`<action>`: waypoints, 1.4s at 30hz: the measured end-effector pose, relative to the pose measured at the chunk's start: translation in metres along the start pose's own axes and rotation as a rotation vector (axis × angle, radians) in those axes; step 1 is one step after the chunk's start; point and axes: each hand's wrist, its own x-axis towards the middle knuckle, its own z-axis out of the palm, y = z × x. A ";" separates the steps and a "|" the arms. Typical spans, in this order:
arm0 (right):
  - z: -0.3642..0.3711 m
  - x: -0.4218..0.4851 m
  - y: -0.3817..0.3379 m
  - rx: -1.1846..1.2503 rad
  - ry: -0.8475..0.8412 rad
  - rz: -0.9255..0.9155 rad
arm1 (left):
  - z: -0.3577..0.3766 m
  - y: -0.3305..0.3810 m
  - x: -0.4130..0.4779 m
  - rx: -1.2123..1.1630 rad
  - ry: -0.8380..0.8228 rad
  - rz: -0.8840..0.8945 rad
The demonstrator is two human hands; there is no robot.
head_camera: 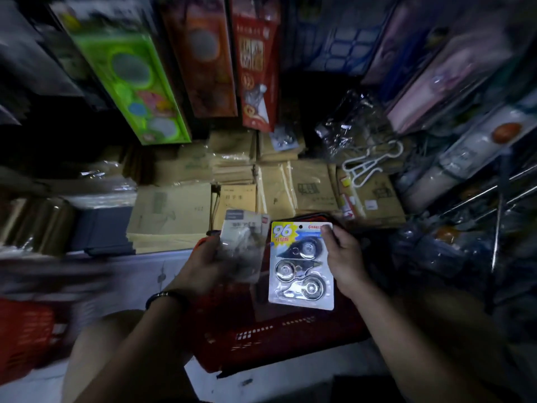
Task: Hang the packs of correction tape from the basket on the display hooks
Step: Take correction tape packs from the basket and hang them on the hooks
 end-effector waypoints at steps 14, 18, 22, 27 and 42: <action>-0.051 -0.039 -0.169 0.210 0.002 -0.212 | 0.033 0.141 -0.095 -0.366 0.039 0.284; -0.056 -0.052 -0.213 0.204 0.037 -0.316 | 0.040 0.174 -0.108 -0.399 0.082 0.356; -0.067 -0.063 -0.254 0.286 -0.024 -0.357 | 0.034 0.203 -0.117 -0.494 0.131 0.399; -0.085 -0.068 -0.288 0.482 -0.260 -0.309 | 0.018 0.243 -0.132 -0.563 0.193 0.507; -0.102 -0.072 -0.345 0.304 -0.203 -0.545 | -0.010 0.348 -0.136 -0.497 0.337 0.706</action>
